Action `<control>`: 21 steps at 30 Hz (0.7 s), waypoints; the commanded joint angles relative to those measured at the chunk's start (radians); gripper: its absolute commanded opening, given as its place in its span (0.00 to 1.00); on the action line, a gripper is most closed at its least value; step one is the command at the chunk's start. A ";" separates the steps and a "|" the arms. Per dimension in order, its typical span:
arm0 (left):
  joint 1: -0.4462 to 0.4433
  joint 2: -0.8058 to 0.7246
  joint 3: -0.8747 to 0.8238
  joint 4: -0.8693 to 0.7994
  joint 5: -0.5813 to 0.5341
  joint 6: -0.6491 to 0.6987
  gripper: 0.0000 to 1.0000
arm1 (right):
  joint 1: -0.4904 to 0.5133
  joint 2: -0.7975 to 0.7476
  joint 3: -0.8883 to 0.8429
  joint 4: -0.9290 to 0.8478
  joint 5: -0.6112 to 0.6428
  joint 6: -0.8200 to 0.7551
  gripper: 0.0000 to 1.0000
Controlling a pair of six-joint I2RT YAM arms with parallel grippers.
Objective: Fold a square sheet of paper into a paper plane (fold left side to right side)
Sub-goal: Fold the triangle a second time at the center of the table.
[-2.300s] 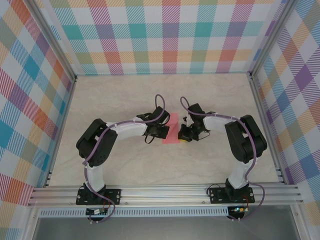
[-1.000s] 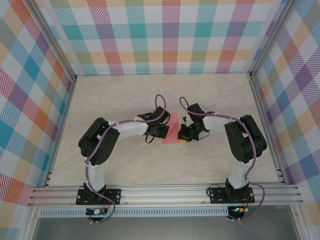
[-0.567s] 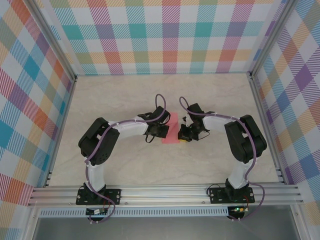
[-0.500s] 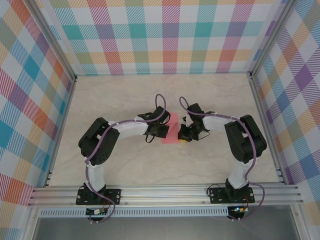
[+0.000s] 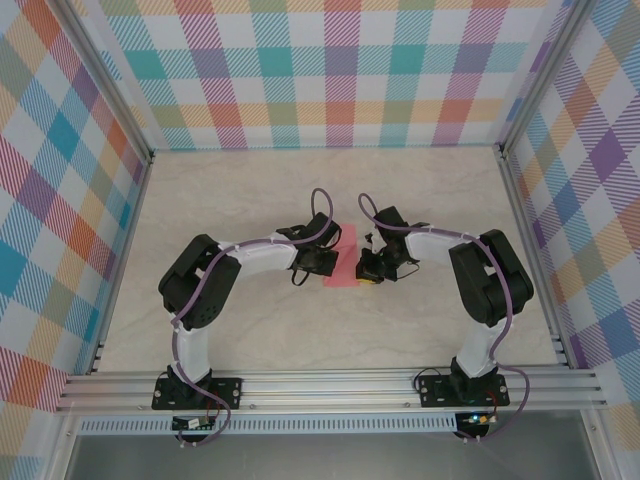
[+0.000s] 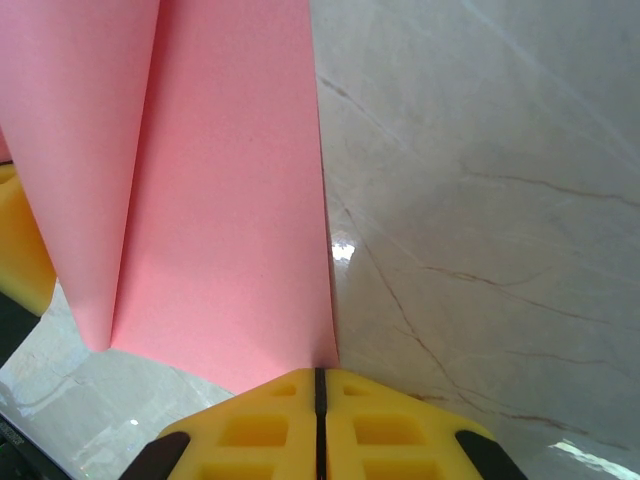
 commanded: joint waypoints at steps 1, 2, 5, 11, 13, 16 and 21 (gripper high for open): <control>0.020 0.027 0.007 0.015 0.000 0.017 0.02 | 0.012 0.037 -0.001 -0.068 0.030 -0.022 0.09; 0.019 0.026 0.003 0.016 0.002 0.016 0.02 | 0.012 0.035 0.001 -0.068 0.030 -0.023 0.09; 0.019 0.022 -0.012 0.016 0.002 0.014 0.02 | 0.012 0.028 0.006 -0.068 0.024 -0.026 0.10; 0.019 0.011 -0.040 0.021 0.005 0.010 0.02 | 0.002 -0.040 0.016 -0.024 -0.021 -0.018 0.10; 0.019 0.010 -0.043 0.021 0.005 0.010 0.02 | -0.007 -0.079 0.016 0.003 -0.050 -0.004 0.08; 0.019 0.010 -0.043 0.021 0.008 0.013 0.02 | -0.022 -0.106 0.012 0.078 -0.107 0.039 0.04; 0.018 0.008 -0.046 0.021 0.011 0.015 0.01 | -0.025 -0.050 0.021 0.267 -0.200 0.153 0.01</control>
